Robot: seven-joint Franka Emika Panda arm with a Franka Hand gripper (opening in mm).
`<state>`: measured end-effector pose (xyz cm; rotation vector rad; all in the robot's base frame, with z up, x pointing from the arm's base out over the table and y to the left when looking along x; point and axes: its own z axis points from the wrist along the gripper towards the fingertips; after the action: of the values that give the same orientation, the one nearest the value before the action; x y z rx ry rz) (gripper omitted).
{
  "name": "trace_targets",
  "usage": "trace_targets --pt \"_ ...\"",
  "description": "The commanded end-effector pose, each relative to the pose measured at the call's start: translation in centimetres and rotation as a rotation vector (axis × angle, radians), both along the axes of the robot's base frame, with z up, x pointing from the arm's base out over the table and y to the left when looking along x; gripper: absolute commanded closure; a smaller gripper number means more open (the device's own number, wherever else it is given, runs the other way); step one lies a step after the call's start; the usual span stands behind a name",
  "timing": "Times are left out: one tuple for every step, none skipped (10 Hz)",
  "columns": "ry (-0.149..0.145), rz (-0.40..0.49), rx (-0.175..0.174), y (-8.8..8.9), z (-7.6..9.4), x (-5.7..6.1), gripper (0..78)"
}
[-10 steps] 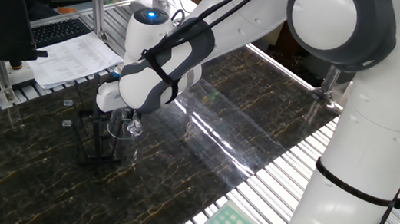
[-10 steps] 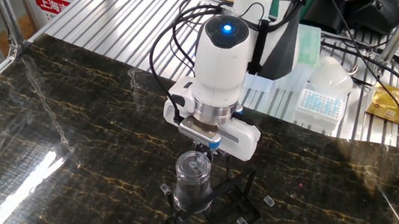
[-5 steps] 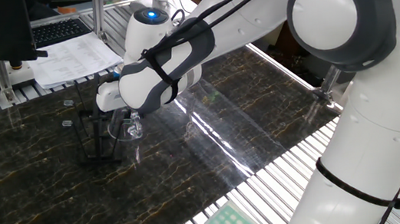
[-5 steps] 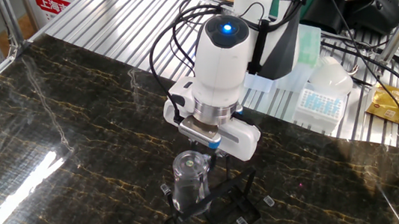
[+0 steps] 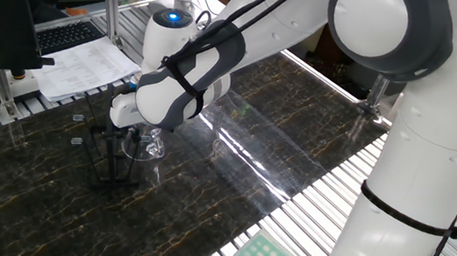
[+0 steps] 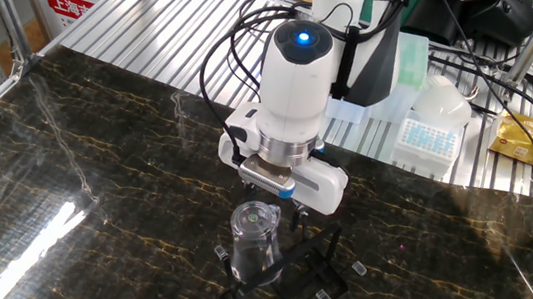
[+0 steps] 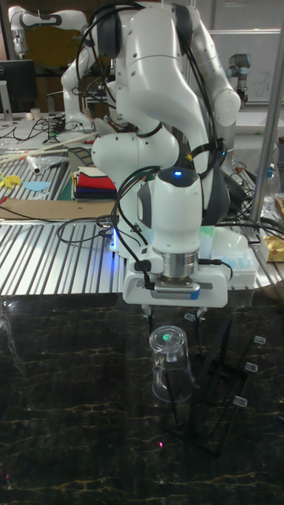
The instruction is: Put the cup on the cup rack
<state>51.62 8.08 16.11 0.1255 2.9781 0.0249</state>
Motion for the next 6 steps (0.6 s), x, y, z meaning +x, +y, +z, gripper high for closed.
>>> trace_targets --pt "-0.008 -0.004 0.001 0.0 0.2 0.1 0.1" --pt "-0.008 -0.004 0.001 0.0 0.2 0.1 0.1" --pt "0.008 -0.015 -0.014 0.5 0.9 0.6 0.1" --pt "0.009 -0.024 -0.011 0.7 1.2 0.6 0.1" --pt "0.009 -0.027 -0.004 0.8 1.3 0.7 0.1" --pt "0.009 -0.028 -0.002 0.8 1.4 0.7 0.1"
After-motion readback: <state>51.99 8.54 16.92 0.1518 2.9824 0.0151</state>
